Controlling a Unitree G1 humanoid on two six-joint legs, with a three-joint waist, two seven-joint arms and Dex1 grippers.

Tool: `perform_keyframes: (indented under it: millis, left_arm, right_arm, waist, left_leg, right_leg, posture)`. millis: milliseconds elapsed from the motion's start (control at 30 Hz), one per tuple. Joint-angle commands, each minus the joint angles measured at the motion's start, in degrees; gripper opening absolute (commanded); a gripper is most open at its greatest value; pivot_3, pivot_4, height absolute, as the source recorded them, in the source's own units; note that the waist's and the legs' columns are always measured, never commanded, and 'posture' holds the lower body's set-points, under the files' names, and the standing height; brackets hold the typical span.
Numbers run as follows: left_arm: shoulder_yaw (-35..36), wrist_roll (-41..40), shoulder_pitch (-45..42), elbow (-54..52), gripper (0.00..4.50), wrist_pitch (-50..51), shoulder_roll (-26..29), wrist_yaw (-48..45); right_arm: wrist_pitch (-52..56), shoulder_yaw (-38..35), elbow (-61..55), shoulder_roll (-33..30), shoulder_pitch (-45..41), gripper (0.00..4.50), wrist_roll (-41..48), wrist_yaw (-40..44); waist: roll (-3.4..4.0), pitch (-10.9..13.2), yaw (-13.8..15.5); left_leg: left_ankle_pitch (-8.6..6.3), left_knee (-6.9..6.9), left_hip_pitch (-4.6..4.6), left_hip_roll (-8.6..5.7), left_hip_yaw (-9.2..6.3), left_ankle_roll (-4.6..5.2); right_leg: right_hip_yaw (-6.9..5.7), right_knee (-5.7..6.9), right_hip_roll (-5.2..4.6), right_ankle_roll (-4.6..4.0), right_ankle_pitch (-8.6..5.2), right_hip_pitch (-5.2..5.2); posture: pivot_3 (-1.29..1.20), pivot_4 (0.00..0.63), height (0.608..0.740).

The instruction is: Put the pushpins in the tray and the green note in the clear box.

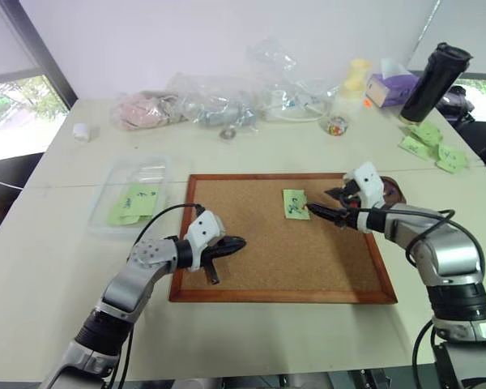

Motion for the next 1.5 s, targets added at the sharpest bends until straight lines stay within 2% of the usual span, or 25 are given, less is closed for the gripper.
perform_keyframes:
  millis: [33, 133, 167, 233, 633, 733, 833, 1100, 1500]
  left_arm:
    - [-0.75, 1.43, 1.54, 0.45, 0.00, 0.99, 1.03, 0.01]
    - [-0.72, 1.41, 1.64, 0.33, 0.00, 1.05, 1.03, 0.12]
    - [-0.72, 1.43, 1.66, 0.30, 0.00, 1.06, 1.03, 0.14]
    - [-0.67, 1.43, 1.68, 0.25, 0.00, 1.11, 1.01, 0.22]
    - [-0.70, 1.25, 2.01, -0.32, 0.00, 1.45, 1.09, 0.68]
    - [-0.67, 1.18, 1.98, -0.39, 0.00, 1.54, 1.02, 0.79]
    - [-0.72, 1.23, 1.97, -0.36, 0.00, 1.48, 0.96, 0.90]
    - [-0.70, 1.17, 2.17, -0.47, 0.00, 1.56, 0.91, 1.18]
    - [-1.29, 1.40, 2.13, 0.08, 0.00, 1.26, 0.54, 1.04]
  right_arm:
    - [-1.40, 0.81, -2.21, 1.04, 0.25, 3.67, -0.49, -0.40]
    - [-2.37, 1.15, -1.61, 1.70, 0.50, 3.67, -0.80, -0.36]
    - [-2.67, 1.28, -1.26, 1.92, 0.47, 3.08, -0.99, -0.51]
    - [-3.24, 1.87, -0.56, 2.27, 0.14, 2.31, -1.76, -0.94]
    - [-4.83, 2.84, 1.48, 3.47, -0.81, 2.31, -3.29, -1.19]
    - [-5.39, 2.97, 2.36, 3.75, -1.00, 1.43, -3.66, -1.08]
    - [-5.65, 3.19, 2.73, 3.98, -1.19, 0.13, -3.95, -0.93]
    - [-4.04, 0.62, 0.06, 2.62, -1.57, 0.13, -2.73, -1.14]
    - [0.28, -11.53, 0.64, -1.01, -2.97, 0.13, 2.56, -4.01]
  waist:
    - [0.00, 0.00, -0.01]
    - [0.00, 0.00, -0.01]
    - [0.00, 0.00, -0.01]
    - [0.00, 0.00, -0.02]
    - [0.00, 0.00, -0.03]
    - [0.00, 0.00, -0.03]
    - [0.00, 0.00, -0.04]
    - [0.00, 0.00, -0.04]
    - [0.01, 0.01, 0.06]
  left_leg:
    - [0.00, 0.00, 0.00, 0.00, 0.00, 0.00]
    - [0.00, 0.00, 0.00, 0.00, 0.00, 0.00]
    - [0.00, 0.00, 0.00, 0.00, 0.00, 0.00]
    - [0.00, -0.01, 0.00, 0.00, 0.00, 0.00]
    - [0.00, -0.01, 0.00, 0.00, 0.00, 0.00]
    - [0.00, -0.01, 0.00, 0.00, 0.00, 0.00]
    - [0.00, -0.01, 0.00, 0.00, 0.00, 0.00]
    - [0.00, -0.01, 0.00, 0.00, 0.00, 0.00]
    - [0.00, -0.05, 0.01, -0.01, 0.00, 0.00]
  right_leg:
    - [0.00, 0.00, 0.00, 0.00, 0.00, 0.00]
    - [0.00, 0.00, 0.01, 0.00, 0.00, 0.00]
    - [0.00, 0.00, 0.01, 0.00, 0.00, 0.00]
    - [0.00, 0.00, 0.01, 0.00, 0.00, 0.00]
    - [-0.01, 0.00, 0.01, 0.00, 0.00, -0.01]
    - [0.00, 0.00, 0.01, 0.00, 0.00, -0.01]
    - [-0.01, 0.00, 0.01, 0.00, 0.00, -0.01]
    - [-0.01, 0.00, 0.01, 0.00, 0.00, 0.00]
    - [-0.01, -0.01, 0.01, 0.00, 0.00, 0.00]
  posture:
    - [0.00, 0.150, 0.740]
    - [0.00, 0.150, 0.740]
    - [0.00, 0.150, 0.740]
    - [0.00, 0.150, 0.740]
    - [0.00, 0.150, 0.740]
    - [0.00, 0.150, 0.740]
    - [0.00, 0.150, 0.740]
    - [0.00, 0.150, 0.740]
    - [0.00, 0.150, 0.740]
